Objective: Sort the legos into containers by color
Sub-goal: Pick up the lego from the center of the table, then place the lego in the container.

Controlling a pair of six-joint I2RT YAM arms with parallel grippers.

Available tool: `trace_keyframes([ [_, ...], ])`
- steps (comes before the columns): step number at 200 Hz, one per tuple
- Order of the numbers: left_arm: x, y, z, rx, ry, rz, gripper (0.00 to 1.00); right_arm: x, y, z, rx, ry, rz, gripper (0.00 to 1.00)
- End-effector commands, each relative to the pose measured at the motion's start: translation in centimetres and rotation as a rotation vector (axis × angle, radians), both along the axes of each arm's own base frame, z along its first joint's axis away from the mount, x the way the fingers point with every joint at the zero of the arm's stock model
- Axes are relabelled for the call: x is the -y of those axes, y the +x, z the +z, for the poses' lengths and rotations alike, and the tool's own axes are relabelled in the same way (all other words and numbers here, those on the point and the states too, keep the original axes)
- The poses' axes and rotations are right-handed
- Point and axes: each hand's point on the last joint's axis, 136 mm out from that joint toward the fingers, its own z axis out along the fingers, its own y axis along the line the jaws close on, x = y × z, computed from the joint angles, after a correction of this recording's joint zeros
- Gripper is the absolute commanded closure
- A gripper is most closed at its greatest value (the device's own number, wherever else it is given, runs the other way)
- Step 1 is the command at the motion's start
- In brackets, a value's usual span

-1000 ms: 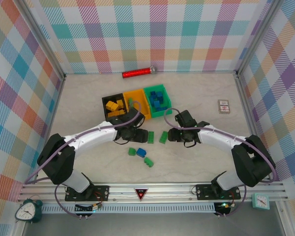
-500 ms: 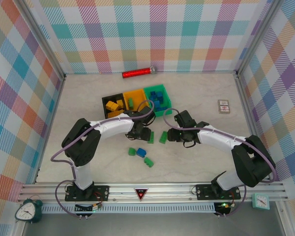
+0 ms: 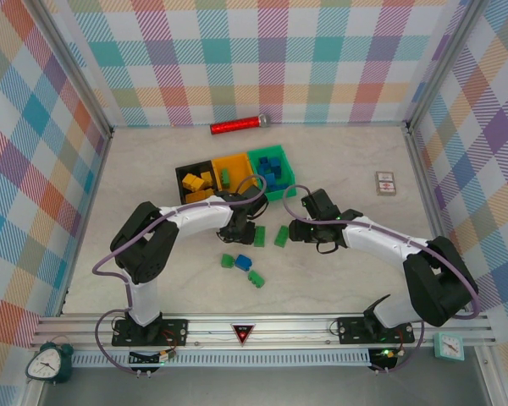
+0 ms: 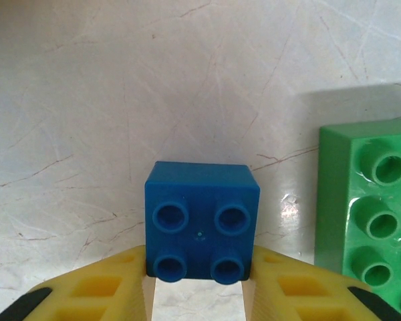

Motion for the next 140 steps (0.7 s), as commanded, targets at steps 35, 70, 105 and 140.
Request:
trace_keyframes([
  [35,0.4,0.8,3.9,0.068,-0.045,-0.002,0.65,0.1,-0.3,0.0,0.002,-0.005,0.003,0.46],
  [70,2.0,2.4,8.3,0.143,-0.109,-0.016,0.64,0.1,-0.4,-0.2,-0.001,-0.004,0.001,0.46],
  [105,4.3,5.1,11.8,0.213,-0.155,-0.043,0.64,0.3,-0.6,-0.2,-0.002,-0.007,-0.001,0.46],
  [140,6.6,9.3,13.3,0.265,-0.157,-0.057,0.63,0.5,-1.0,0.1,-0.003,-0.002,0.001,0.46],
])
